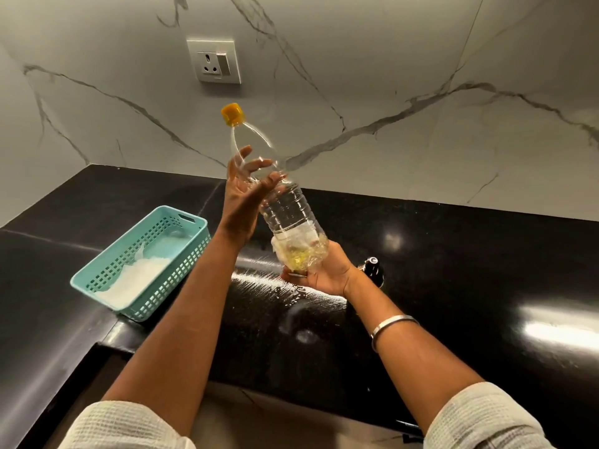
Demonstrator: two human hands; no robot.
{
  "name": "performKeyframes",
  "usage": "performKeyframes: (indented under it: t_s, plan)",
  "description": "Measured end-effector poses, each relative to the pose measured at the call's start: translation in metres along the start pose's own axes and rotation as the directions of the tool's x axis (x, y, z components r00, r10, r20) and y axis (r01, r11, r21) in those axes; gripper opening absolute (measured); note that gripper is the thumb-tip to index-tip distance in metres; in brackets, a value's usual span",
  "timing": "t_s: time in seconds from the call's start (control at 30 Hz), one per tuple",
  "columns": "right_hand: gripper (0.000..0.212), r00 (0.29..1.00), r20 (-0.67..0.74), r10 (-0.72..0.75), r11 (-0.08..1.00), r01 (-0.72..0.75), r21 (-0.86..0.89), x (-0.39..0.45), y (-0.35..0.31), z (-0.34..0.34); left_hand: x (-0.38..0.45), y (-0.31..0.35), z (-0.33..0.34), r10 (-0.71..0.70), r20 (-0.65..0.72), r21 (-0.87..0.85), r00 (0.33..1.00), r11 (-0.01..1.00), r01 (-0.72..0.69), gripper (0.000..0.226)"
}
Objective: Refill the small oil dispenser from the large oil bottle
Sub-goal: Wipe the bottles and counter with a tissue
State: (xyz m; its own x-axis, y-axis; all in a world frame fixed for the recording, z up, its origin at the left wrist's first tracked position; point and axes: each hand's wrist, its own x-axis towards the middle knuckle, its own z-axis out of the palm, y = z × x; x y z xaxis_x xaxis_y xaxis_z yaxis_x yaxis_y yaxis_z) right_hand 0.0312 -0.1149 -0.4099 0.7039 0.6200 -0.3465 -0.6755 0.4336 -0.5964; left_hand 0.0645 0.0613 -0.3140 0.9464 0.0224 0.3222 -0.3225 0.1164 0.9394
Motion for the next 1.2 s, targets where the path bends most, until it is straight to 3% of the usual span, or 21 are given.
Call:
performKeyframes:
  t_s: [0.17,0.37,0.57,0.9,1.07,1.2]
  plan:
    - [0.047,0.992,-0.114,-0.047,0.993,0.059,0.102,0.004,0.007,-0.002,0.003,-0.007,0.0,0.1,-0.13,0.152,0.987,0.985,-0.08,0.078]
    - [0.044,0.973,-0.217,-0.084,0.988,0.109,0.105,0.008,0.004,0.0,0.004,-0.016,0.001,0.16,-0.128,0.23,0.979,0.965,-0.127,0.092]
    - [0.032,0.929,-0.326,-0.173,0.971,0.216,0.1,0.017,0.005,0.004,-0.005,-0.025,0.01,0.181,-0.134,0.262,0.974,0.955,-0.141,0.091]
    - [0.033,0.905,-0.398,-0.149,0.989,0.128,-0.08,0.027,0.017,0.0,-0.003,-0.035,0.01,0.241,-0.187,0.275,0.952,0.943,-0.185,0.093]
    - [0.026,0.807,-0.542,-0.236,0.972,0.201,-0.124,0.035,0.011,-0.002,0.002,-0.04,0.006,0.213,-0.197,0.224,0.957,0.96,-0.167,0.096]
    - [0.046,0.712,-0.609,-0.35,0.936,0.242,-0.255,0.051,0.012,-0.012,0.004,-0.044,0.005,0.215,-0.151,0.269,0.965,0.948,-0.169,0.094]
